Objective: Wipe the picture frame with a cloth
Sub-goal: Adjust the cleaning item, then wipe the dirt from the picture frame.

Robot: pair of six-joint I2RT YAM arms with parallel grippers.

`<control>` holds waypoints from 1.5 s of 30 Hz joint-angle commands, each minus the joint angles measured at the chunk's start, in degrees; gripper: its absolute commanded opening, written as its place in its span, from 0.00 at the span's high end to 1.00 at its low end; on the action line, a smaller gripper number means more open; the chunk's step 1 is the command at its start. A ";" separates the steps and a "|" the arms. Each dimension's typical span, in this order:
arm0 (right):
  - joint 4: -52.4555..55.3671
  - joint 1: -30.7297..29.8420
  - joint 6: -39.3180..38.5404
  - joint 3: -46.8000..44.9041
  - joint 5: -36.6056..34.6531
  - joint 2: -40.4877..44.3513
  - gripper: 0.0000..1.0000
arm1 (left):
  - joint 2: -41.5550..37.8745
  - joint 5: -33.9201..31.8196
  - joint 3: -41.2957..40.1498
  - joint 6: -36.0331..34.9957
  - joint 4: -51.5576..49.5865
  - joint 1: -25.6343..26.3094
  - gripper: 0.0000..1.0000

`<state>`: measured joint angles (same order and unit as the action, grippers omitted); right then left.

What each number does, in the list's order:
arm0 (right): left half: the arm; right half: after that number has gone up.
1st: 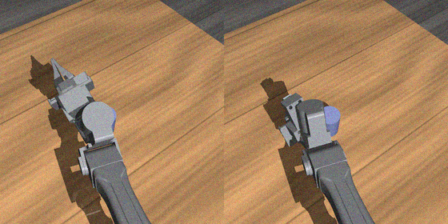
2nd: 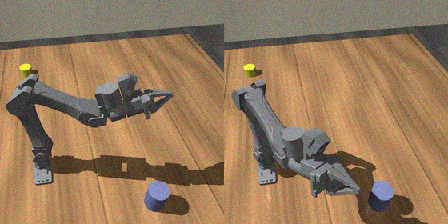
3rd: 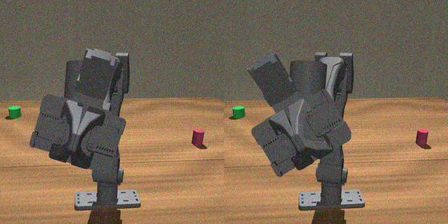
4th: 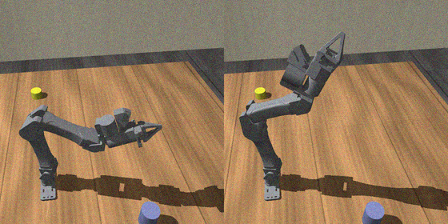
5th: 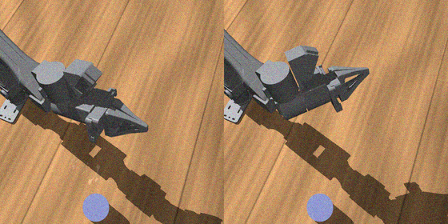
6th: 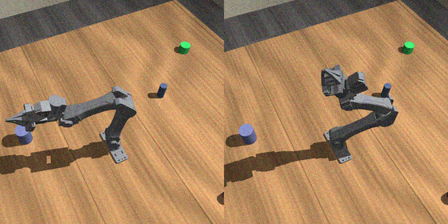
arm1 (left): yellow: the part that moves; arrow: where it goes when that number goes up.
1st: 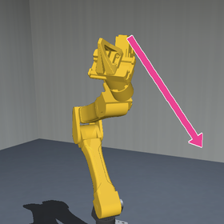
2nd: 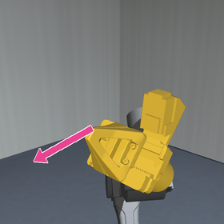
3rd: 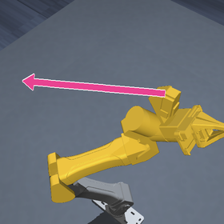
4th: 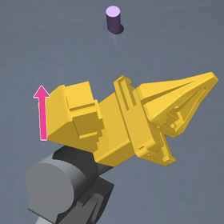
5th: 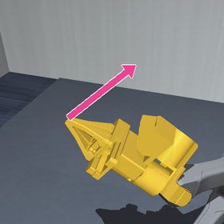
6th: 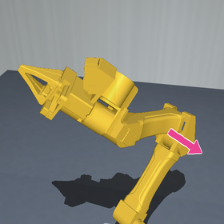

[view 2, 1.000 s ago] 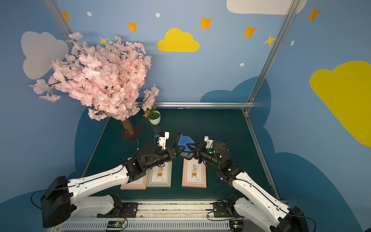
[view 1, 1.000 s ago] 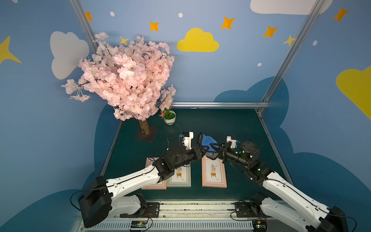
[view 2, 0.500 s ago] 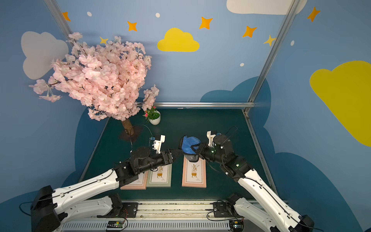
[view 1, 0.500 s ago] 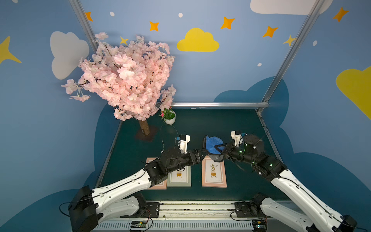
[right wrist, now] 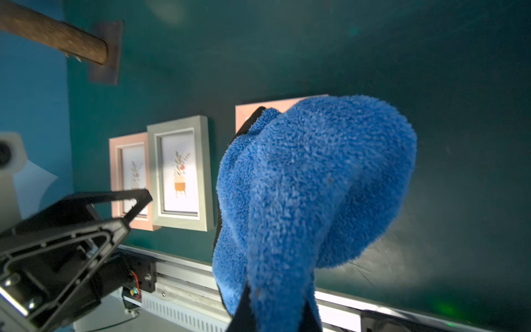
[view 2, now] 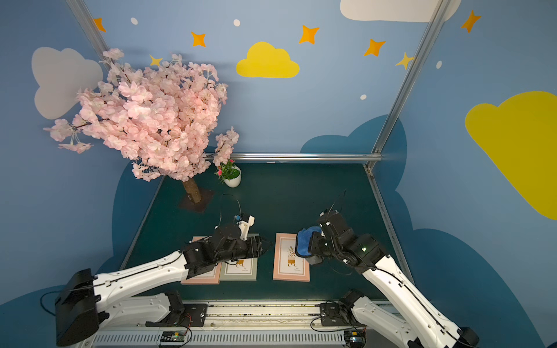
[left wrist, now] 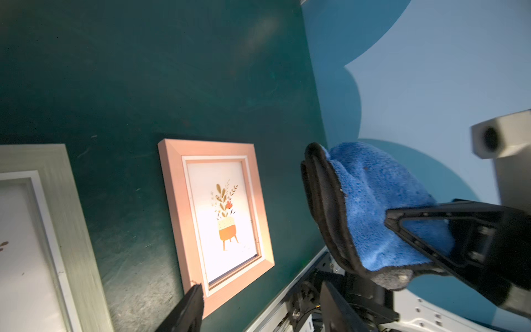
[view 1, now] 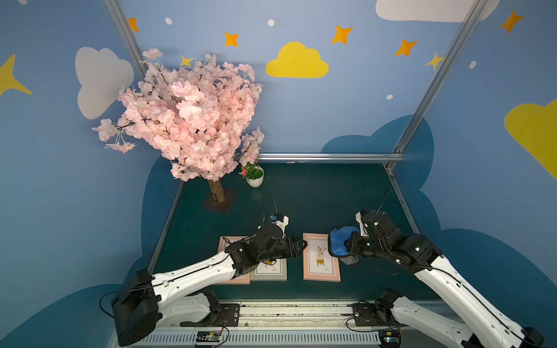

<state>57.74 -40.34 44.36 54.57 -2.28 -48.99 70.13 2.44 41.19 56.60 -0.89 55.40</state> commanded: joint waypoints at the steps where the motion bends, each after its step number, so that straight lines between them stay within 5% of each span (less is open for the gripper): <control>1: 3.56 -1.69 -1.49 -2.62 -4.08 0.83 1.00 | 4.98 0.93 2.87 -0.97 -0.97 1.05 0.40; 10: -8.27 -3.08 -5.63 -5.98 -6.91 -4.07 1.00 | 17.06 1.10 6.97 -1.05 -0.37 1.53 0.59; 31: -24.46 -2.88 -11.99 -9.92 -14.34 -20.11 1.00 | 28.70 6.19 6.82 1.17 0.95 -0.64 0.61; 45: -12.30 -4.62 -11.53 0.92 -16.65 -41.40 1.00 | 30.13 3.34 6.12 1.66 -5.07 0.55 0.76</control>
<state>39.11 -43.70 32.51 54.19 -17.23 -88.38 98.15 7.09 48.01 58.39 -0.47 55.29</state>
